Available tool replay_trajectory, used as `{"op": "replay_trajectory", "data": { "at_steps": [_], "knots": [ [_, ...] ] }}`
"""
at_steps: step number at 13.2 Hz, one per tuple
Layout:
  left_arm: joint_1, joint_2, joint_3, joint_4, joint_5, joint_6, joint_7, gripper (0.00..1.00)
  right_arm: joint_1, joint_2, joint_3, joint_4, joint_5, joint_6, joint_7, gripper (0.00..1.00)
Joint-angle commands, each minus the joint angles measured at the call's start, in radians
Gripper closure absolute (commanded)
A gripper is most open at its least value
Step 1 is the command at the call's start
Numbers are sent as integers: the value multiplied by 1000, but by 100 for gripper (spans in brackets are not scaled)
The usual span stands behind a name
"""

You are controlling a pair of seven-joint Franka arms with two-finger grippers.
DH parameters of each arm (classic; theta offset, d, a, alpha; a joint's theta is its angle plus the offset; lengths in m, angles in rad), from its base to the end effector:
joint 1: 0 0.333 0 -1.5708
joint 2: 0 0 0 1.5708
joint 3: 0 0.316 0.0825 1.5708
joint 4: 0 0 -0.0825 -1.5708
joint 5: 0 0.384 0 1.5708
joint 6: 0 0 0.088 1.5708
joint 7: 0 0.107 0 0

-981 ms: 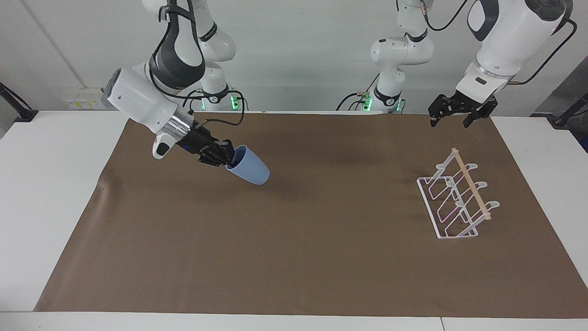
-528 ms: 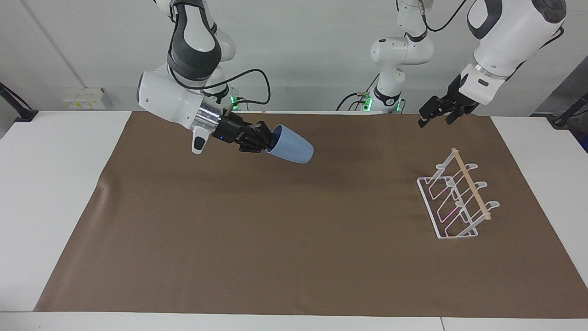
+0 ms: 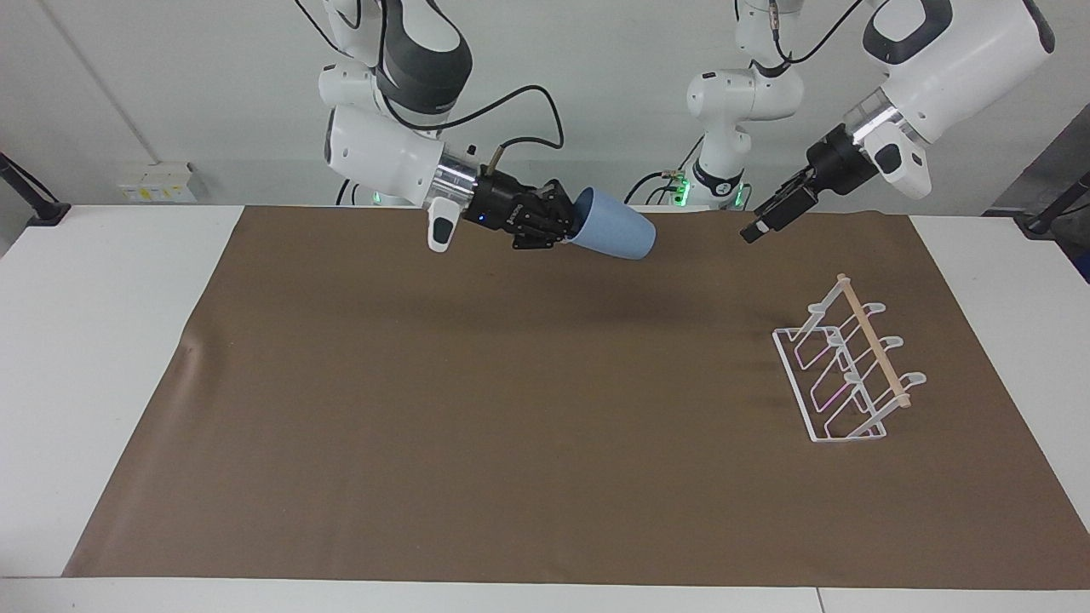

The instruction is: Hang cup on cup holder

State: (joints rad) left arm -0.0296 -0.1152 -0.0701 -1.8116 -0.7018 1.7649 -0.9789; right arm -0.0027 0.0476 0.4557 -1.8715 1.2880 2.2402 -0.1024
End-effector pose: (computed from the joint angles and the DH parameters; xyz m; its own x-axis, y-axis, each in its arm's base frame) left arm 0.5263 -0.1117 0.6094 0.5539 0.6558 -0.5130 0.8319 -0.4102 0.3738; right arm 0.5382 0.2881 0.5408 0.9891 -0.1462 -0.0199 -0.0764 -0.3923 -0.9167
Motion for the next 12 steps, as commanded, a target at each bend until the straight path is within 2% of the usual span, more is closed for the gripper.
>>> {"op": "replay_trajectory", "data": {
  "at_steps": [1,4,8,12],
  "knots": [
    [8,-99,0,-156,-149,103,-105,0,-13,-9,85,-6,111,123,-20,100],
    [11,-93,0,-137,-234,107,-164,0,-13,-8,171,-6,192,255,-22,100],
    [11,-98,3,-115,-277,105,-165,0,-13,-8,225,-6,264,306,-22,100],
    [10,-95,0,-88,-272,99,-162,0,-13,-11,245,-11,264,317,-14,100]
  ]
}}
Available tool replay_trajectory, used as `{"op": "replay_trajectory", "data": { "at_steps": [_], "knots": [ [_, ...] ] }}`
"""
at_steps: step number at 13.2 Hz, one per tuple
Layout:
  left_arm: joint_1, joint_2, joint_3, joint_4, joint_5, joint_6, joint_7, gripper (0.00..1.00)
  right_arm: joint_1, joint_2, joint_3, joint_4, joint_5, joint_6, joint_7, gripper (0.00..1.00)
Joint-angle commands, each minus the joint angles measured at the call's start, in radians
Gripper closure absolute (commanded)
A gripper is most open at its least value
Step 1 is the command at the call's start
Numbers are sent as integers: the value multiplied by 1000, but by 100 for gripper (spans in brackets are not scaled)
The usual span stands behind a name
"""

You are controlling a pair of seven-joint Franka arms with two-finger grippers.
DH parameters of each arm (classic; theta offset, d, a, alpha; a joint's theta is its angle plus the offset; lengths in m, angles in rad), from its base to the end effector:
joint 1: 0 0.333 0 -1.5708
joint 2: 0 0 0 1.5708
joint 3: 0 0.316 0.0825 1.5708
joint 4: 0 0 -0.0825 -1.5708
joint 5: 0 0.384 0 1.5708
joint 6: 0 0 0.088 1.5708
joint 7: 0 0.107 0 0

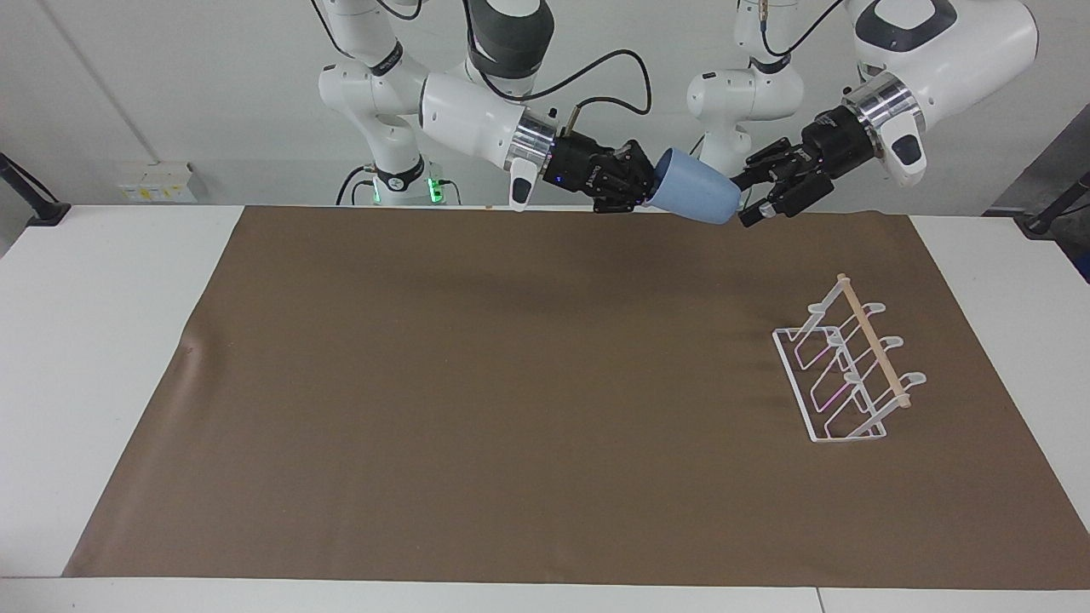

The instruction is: Hang cup on cup holder

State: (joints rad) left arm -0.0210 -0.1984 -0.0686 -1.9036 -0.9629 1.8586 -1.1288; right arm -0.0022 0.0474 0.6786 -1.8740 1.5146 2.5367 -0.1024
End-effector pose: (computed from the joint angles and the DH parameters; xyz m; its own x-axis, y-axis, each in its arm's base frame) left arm 0.5101 -0.1131 0.6289 0.3699 0.5953 -0.7133 0.9187 -0.1202 0.3761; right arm 0.4903 0.3701 0.5495 0.9609 -0.2670 -0.0733 -0.1448 -0.2590 -0.9550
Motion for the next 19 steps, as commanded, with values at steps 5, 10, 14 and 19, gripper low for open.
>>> {"op": "replay_trajectory", "data": {
  "at_steps": [5,10,14,19],
  "knots": [
    [-17,-10,-14,1,50,8,10,0,-13,-12,24,-14,38,20,-10,100],
    [-25,-7,-40,9,75,11,15,5,-13,-14,22,-17,38,20,-8,100],
    [-23,-9,-51,6,79,8,115,100,-13,-17,22,-17,38,20,-7,100],
    [-22,-9,-49,6,79,5,110,100,-13,-18,22,-19,38,22,-2,100]
  ]
}}
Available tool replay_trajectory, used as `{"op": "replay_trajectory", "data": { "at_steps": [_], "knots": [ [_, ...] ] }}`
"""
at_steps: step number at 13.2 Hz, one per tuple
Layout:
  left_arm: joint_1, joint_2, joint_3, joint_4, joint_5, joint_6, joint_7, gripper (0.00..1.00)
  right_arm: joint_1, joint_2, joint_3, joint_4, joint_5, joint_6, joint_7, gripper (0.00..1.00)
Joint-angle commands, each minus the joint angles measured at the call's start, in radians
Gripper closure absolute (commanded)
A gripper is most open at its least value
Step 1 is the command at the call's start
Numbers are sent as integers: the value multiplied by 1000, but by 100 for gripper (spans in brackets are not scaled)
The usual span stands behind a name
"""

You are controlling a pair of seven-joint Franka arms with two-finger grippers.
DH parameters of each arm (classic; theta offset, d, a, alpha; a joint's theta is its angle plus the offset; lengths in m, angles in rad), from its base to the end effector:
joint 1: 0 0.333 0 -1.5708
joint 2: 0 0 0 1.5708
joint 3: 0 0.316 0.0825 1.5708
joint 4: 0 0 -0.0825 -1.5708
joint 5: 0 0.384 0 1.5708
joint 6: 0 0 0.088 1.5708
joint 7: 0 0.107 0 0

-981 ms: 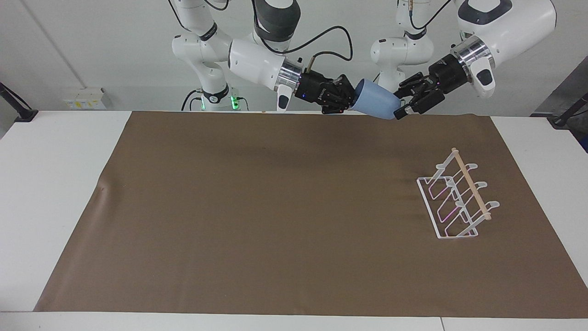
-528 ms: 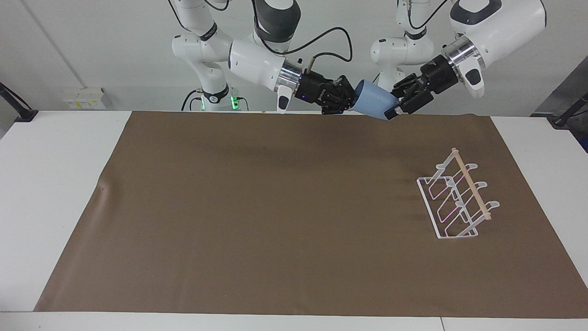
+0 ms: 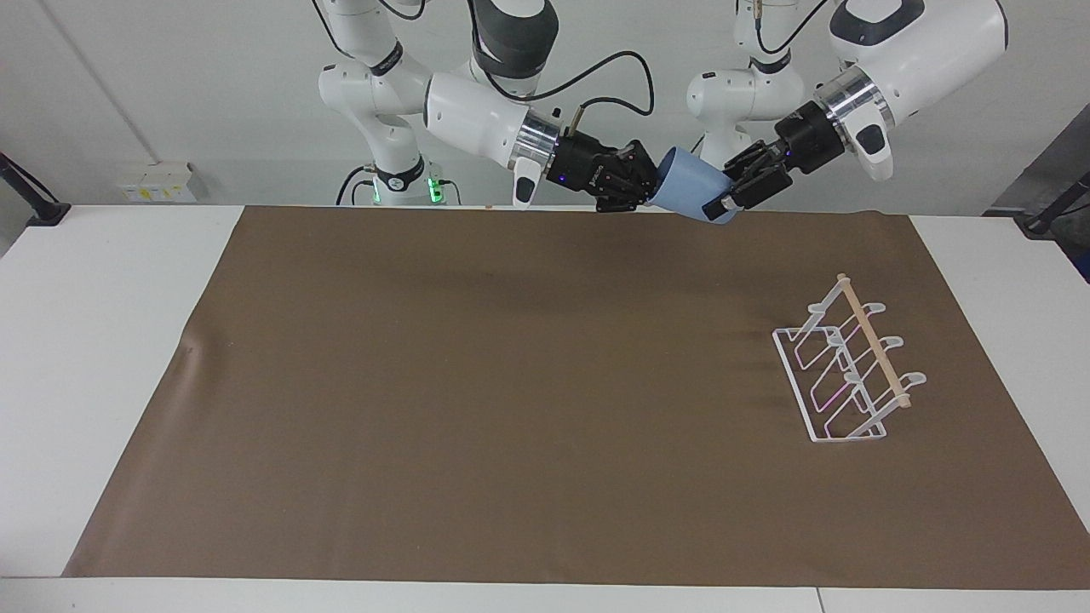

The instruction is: Hang cup on cup holder

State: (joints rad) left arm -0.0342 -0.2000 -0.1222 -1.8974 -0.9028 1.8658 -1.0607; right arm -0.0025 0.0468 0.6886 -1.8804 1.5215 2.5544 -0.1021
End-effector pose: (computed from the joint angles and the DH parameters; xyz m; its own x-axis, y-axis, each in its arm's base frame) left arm 0.5018 -0.1461 0.6284 0.4849 0.6003 -0.6360 0.8691 -0.2499 0.4268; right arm 0.4874 0.3724 0.5467 0.9581 -0.2760 -0.0770 -0.1517 -0.2603 -0.9535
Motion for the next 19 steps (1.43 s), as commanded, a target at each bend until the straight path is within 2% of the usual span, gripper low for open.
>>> {"op": "replay_trajectory", "data": {
  "at_steps": [1,2,3,4,6,10,12,16,19],
  "knots": [
    [-9,-7,4,0,19,-2,42,100,-13,-18,12,-12,31,4,21,100],
    [-9,-7,4,0,19,-2,42,100,-13,-18,12,-12,31,4,59,64],
    [-9,-7,4,0,19,-4,42,100,-14,-18,12,-12,31,4,111,24],
    [-7,-7,4,0,19,-2,42,100,-13,-18,12,-12,28,7,145,0],
    [-3,-7,6,0,24,-10,44,100,-13,-18,14,-12,23,53,148,0],
    [-3,-6,4,4,142,-7,54,100,-13,-21,14,-11,3,56,139,0],
    [5,-2,4,21,198,-10,56,100,-13,-19,8,-12,-56,59,101,0],
    [7,19,7,66,414,7,59,100,-20,-11,-41,-16,-219,60,-100,0],
    [-9,25,4,66,670,82,89,100,-24,-13,-118,-37,-260,56,-325,0]
  ]
}}
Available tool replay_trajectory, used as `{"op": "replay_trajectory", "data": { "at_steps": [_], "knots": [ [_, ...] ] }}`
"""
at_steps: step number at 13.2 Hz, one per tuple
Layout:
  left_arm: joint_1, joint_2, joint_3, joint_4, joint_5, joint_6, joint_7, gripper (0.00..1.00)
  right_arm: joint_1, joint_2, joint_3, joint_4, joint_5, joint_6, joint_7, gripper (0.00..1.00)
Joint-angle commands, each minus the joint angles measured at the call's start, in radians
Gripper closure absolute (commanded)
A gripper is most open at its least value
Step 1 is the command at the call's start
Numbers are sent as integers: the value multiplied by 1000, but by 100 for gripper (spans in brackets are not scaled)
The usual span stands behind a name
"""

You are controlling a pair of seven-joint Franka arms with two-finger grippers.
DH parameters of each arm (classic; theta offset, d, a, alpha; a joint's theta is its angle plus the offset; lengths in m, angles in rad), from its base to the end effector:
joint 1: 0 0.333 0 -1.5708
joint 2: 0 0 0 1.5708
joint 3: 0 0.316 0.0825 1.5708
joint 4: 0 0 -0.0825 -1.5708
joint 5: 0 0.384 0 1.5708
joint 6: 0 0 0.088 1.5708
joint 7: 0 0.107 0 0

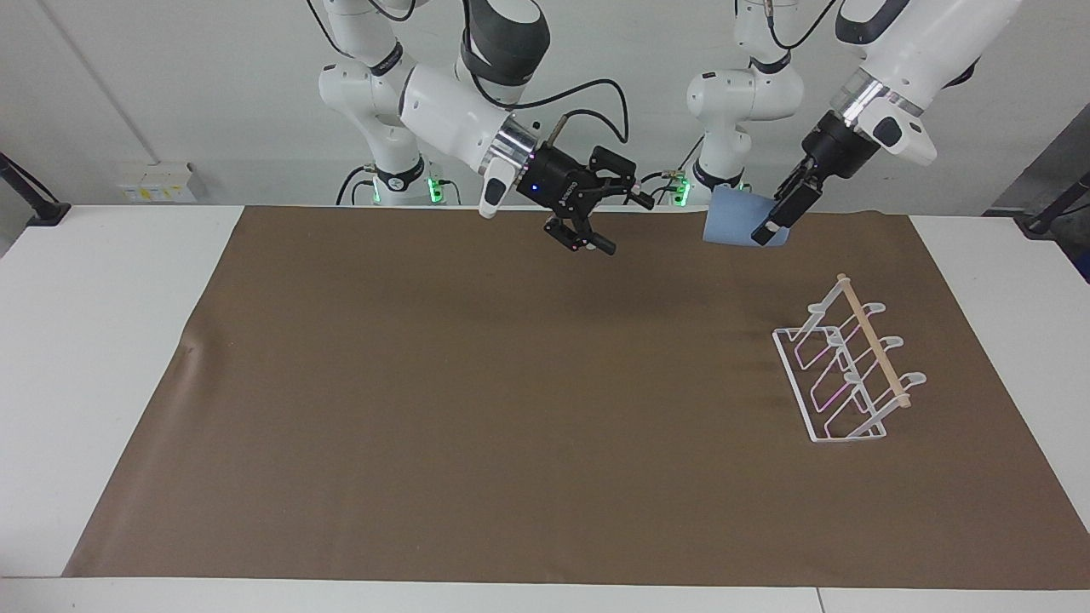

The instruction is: Hang cup on cup holder

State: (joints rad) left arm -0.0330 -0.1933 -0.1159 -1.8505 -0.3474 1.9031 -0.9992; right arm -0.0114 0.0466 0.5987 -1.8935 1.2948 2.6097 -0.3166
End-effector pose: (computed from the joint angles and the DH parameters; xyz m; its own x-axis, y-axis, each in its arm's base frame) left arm 0.5119 -0.1072 0.6287 0.6184 0.7722 -0.1458 0.7598 -0.5403 0.3615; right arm 0.5251 0.3176 0.5436 0.9231 -0.2404 0.3001 0.1494 -0.4949 -0.8560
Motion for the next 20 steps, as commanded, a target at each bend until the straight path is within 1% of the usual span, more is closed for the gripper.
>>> {"op": "replay_trajectory", "data": {
  "at_steps": [1,3,4,5,6,8,9,11,12,13,15,16,17,19,20],
  "knots": [
    [-8,18,-2,16,174,57,54,100,-15,-11,-55,-25,-73,-2,-162,0],
    [-2,20,-1,14,293,83,140,100,-16,-4,-108,-25,-214,-20,-194,0],
    [1,21,-2,11,344,109,172,100,-16,1,-135,-24,-301,-39,-196,0],
    [1,34,-2,11,401,141,192,100,-16,3,-169,-18,-412,-83,-196,0],
    [1,40,-2,11,476,175,218,100,-16,10,-210,-3,-519,-152,-196,0],
    [4,58,-1,10,568,246,258,100,-16,13,-272,27,-671,-290,-194,0],
    [4,78,-1,10,629,278,281,100,-16,12,-296,33,-728,-351,-188,0],
    [-1,148,-1,20,784,353,278,100,-15,9,-356,43,-854,-480,-176,0],
    [4,167,-1,21,824,393,278,100,-15,9,-379,63,-934,-541,-141,0],
    [5,182,-1,21,853,433,278,100,-15,10,-382,88,-1021,-604,-66,0],
    [8,213,4,19,896,487,274,100,-15,12,-384,122,-1200,-707,130,0],
    [10,235,7,19,901,510,269,100,-15,10,-390,134,-1253,-771,196,0],
    [22,253,7,19,910,531,266,100,-15,10,-404,143,-1281,-816,227,0],
    [53,262,7,-2,939,574,264,100,-15,12,-460,172,-1305,-882,263,0],
    [62,270,7,-13,944,606,264,100,-16,12,-476,189,-1315,-916,281,0]
  ]
}}
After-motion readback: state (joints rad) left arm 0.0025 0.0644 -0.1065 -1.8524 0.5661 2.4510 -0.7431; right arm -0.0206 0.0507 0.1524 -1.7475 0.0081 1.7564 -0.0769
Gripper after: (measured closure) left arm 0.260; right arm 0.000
